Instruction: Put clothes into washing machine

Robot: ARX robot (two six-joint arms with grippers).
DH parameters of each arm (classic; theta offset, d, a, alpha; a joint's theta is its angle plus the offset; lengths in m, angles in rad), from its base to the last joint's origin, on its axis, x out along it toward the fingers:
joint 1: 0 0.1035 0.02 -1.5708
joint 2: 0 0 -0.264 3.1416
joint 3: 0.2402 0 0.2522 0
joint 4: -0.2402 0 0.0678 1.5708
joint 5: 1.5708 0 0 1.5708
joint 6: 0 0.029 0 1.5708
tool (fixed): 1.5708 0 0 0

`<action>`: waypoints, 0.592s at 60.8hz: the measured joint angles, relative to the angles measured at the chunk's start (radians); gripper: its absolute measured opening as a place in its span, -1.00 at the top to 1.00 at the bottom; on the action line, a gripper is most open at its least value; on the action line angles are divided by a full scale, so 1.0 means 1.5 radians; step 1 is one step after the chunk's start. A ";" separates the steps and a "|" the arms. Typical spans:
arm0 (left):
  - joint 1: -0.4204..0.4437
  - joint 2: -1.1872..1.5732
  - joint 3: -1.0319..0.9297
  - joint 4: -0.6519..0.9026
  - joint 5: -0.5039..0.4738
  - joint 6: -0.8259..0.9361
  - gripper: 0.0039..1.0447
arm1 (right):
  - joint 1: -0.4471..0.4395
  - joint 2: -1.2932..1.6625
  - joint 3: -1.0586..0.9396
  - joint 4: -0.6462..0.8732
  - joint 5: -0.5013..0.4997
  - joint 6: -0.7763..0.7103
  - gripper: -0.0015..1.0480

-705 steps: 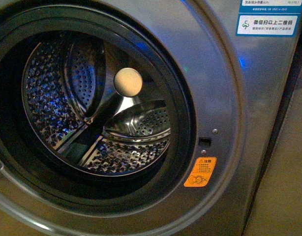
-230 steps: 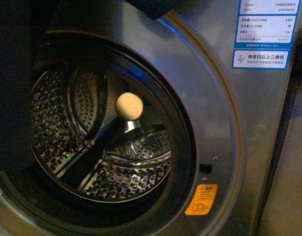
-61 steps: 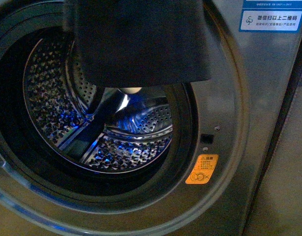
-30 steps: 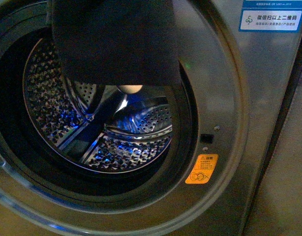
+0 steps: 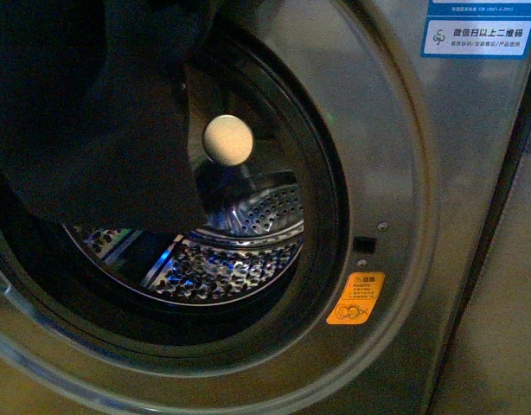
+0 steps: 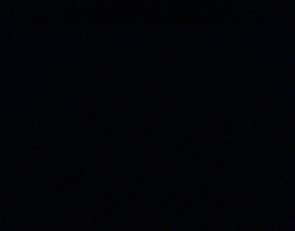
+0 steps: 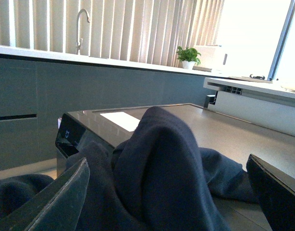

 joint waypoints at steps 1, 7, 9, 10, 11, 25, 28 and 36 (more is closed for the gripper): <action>0.004 -0.002 -0.008 0.003 0.002 -0.001 0.78 | 0.000 0.000 0.000 0.000 0.000 0.000 -0.86; 0.017 -0.017 -0.064 0.024 0.012 -0.011 0.78 | 0.000 0.000 0.000 0.000 0.000 0.000 -0.86; 0.017 -0.025 -0.091 0.038 0.022 -0.012 0.78 | 0.000 0.000 0.000 0.000 0.000 0.000 -0.86; 0.017 -0.028 -0.100 0.041 0.023 -0.012 0.78 | 0.000 0.000 0.000 0.000 0.000 0.000 -0.86; 0.017 -0.034 -0.115 0.047 0.026 -0.011 0.78 | 0.000 0.000 0.000 0.000 0.000 0.000 -0.86; 0.021 -0.053 -0.230 0.097 0.057 -0.007 0.78 | 0.000 0.000 0.000 0.000 0.000 0.000 -0.86; 0.026 -0.050 -0.247 0.102 0.059 -0.007 0.78 | 0.000 0.000 0.000 0.000 0.000 0.000 -0.86; 0.041 -0.029 -0.264 0.117 0.060 -0.011 0.78 | 0.010 -0.022 -0.055 0.098 0.143 -0.022 -0.86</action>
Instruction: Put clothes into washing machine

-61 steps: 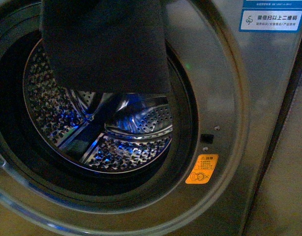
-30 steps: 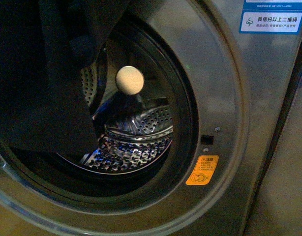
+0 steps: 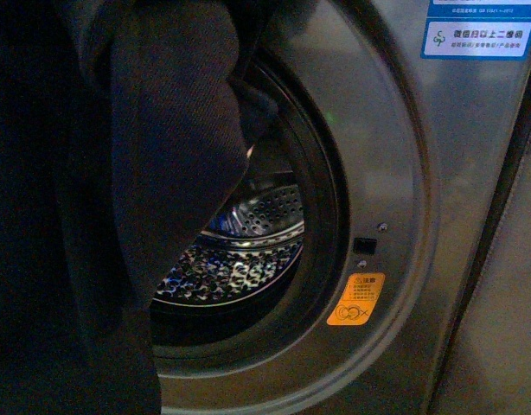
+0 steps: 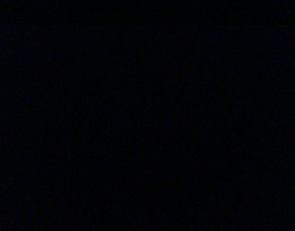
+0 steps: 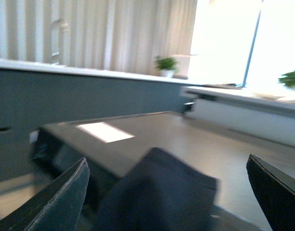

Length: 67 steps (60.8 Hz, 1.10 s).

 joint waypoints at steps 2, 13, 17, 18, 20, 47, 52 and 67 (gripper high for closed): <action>0.004 0.009 -0.002 0.006 0.001 0.000 0.78 | 0.002 -0.017 -0.033 0.027 0.040 -0.003 -0.86; 0.012 0.056 -0.009 0.039 0.001 -0.001 0.78 | -0.014 -0.169 -0.275 0.104 0.136 0.024 -0.86; 0.012 0.070 -0.013 0.051 0.002 -0.001 0.78 | -0.026 -0.219 -0.350 0.110 0.154 0.050 -0.86; 0.011 0.074 -0.014 0.055 0.002 0.000 0.78 | -0.029 -0.228 -0.364 0.111 0.157 0.052 -0.86; 0.010 0.081 -0.018 0.060 0.002 0.000 0.78 | -0.037 -0.255 -0.407 0.114 0.165 0.073 -0.86; 0.010 0.178 -0.047 0.124 0.006 0.013 0.78 | -0.087 -0.363 -0.732 0.150 0.210 0.228 -0.86; 0.016 0.200 -0.047 0.131 0.008 0.015 0.78 | -0.086 -0.363 -0.739 0.151 0.210 0.238 -0.86; 0.026 0.267 -0.032 0.146 0.007 0.027 0.78 | -0.130 -0.439 -0.815 0.130 0.215 0.149 -0.34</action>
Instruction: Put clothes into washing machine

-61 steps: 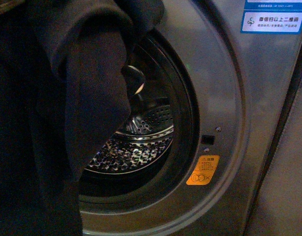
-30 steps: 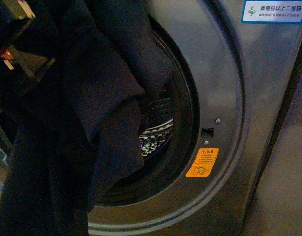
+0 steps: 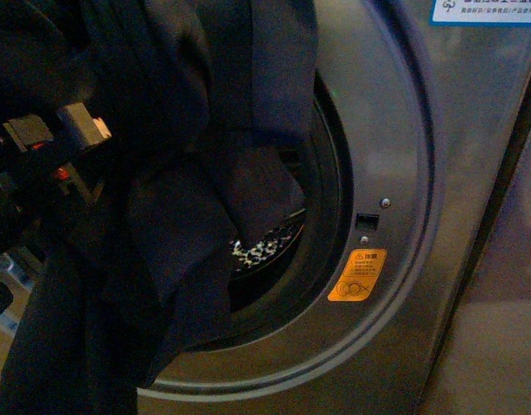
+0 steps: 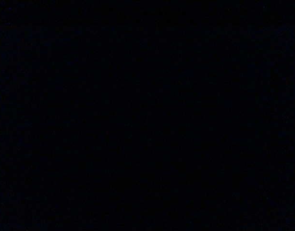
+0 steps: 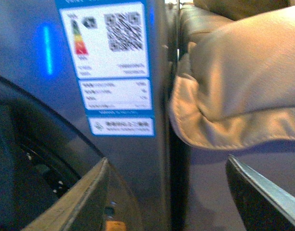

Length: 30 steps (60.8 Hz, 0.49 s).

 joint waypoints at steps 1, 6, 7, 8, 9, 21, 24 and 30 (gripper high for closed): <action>0.000 0.004 0.002 0.001 -0.002 0.001 0.78 | -0.005 -0.006 -0.008 0.002 -0.004 -0.003 -0.30; 0.001 0.031 0.016 0.004 -0.007 0.005 0.78 | -0.034 -0.038 -0.053 0.013 -0.027 -0.013 -0.10; 0.001 0.036 0.019 0.004 -0.008 0.006 0.78 | -0.039 -0.042 -0.061 0.015 -0.031 -0.015 -0.07; 0.001 0.046 0.024 0.006 -0.009 0.008 0.78 | -0.043 -0.048 -0.068 0.017 -0.035 -0.016 -0.03; 0.001 0.050 0.027 0.006 -0.009 0.009 0.78 | -0.052 -0.057 -0.082 0.020 -0.043 -0.018 0.04; 0.002 0.109 0.064 0.013 -0.015 0.024 0.78 | -0.100 -0.107 -0.155 0.034 -0.094 -0.027 0.47; 0.003 0.127 0.079 0.013 -0.020 0.026 0.78 | -0.113 -0.121 -0.172 0.037 -0.106 -0.028 0.61; 0.006 0.169 0.114 0.013 -0.032 0.033 0.78 | -0.141 -0.151 -0.207 0.043 -0.134 -0.030 0.91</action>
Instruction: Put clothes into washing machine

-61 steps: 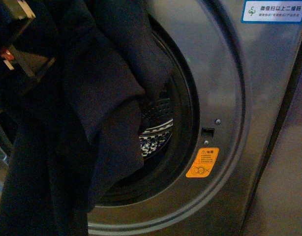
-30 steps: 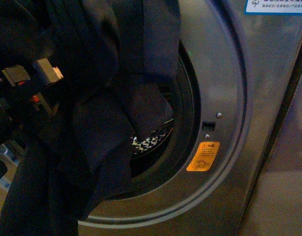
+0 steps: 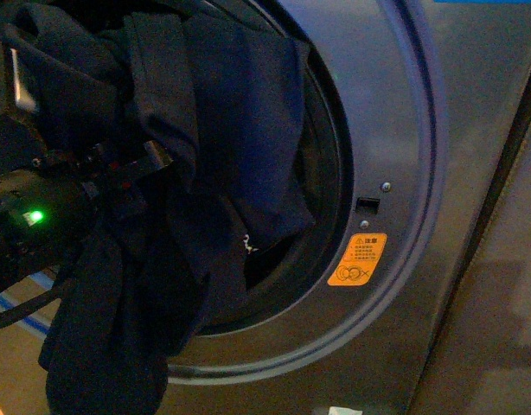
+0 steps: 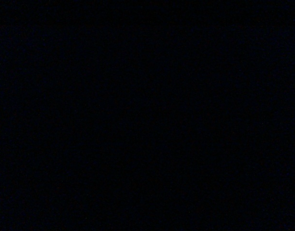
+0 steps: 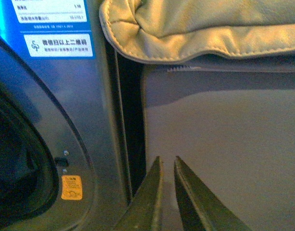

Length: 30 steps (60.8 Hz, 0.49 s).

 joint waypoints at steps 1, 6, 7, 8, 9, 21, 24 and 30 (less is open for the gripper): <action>0.001 0.009 0.008 0.000 -0.002 0.001 0.78 | -0.006 -0.007 -0.007 0.001 -0.006 -0.001 0.97; 0.003 0.034 0.029 0.000 -0.011 0.003 0.78 | -0.023 -0.027 -0.029 0.002 -0.023 -0.002 0.95; 0.003 0.038 0.032 0.000 -0.012 0.003 0.78 | -0.026 -0.030 -0.032 0.002 -0.025 -0.002 0.95; 0.004 0.041 0.035 0.000 -0.013 0.003 0.78 | -0.029 -0.033 -0.035 0.002 -0.027 -0.002 0.95; 0.004 0.049 0.041 0.000 -0.014 0.003 0.78 | -0.034 -0.039 -0.042 0.002 -0.032 -0.002 0.95; 0.007 0.091 0.077 0.001 -0.028 0.005 0.78 | -0.066 -0.078 -0.079 0.001 -0.063 -0.002 0.95; 0.008 0.104 0.086 0.001 -0.031 0.005 0.78 | -0.074 -0.089 -0.087 0.000 -0.070 -0.002 0.95; 0.010 0.129 0.107 0.000 -0.040 0.008 0.78 | -0.088 -0.110 -0.102 -0.004 -0.083 -0.002 0.95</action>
